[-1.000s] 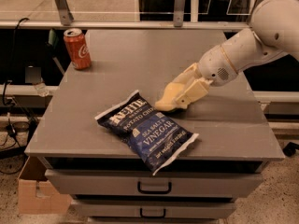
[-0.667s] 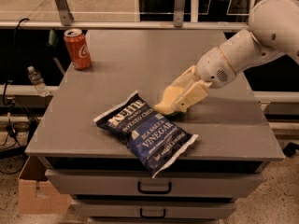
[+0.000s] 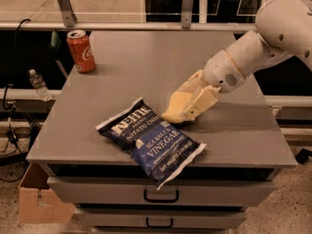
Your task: Move sponge near blue chip bag
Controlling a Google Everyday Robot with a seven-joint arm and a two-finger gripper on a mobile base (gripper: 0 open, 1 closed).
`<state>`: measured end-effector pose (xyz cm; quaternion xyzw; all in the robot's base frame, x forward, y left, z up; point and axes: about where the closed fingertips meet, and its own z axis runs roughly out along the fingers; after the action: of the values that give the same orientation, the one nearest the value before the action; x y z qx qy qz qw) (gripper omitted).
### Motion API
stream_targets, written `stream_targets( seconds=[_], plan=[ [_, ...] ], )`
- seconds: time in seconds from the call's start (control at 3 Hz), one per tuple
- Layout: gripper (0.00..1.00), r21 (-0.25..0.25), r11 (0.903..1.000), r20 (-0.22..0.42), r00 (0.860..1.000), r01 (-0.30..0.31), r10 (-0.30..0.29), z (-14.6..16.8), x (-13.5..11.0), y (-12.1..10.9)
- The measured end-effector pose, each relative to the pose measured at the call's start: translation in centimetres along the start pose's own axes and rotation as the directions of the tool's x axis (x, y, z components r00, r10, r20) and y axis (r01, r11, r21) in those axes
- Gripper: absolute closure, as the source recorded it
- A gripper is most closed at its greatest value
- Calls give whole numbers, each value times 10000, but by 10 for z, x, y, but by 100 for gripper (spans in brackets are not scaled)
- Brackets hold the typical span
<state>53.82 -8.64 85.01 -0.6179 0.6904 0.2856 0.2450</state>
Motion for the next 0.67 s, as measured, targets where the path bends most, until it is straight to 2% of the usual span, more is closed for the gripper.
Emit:
stream_targets(
  seconds=[0.33, 0.67],
  plan=[
    [0, 18, 10000, -47, 10000, 34, -34, -2, 1, -2],
    [0, 136, 9999, -63, 10000, 33, -32, -8, 2, -6]
  ],
)
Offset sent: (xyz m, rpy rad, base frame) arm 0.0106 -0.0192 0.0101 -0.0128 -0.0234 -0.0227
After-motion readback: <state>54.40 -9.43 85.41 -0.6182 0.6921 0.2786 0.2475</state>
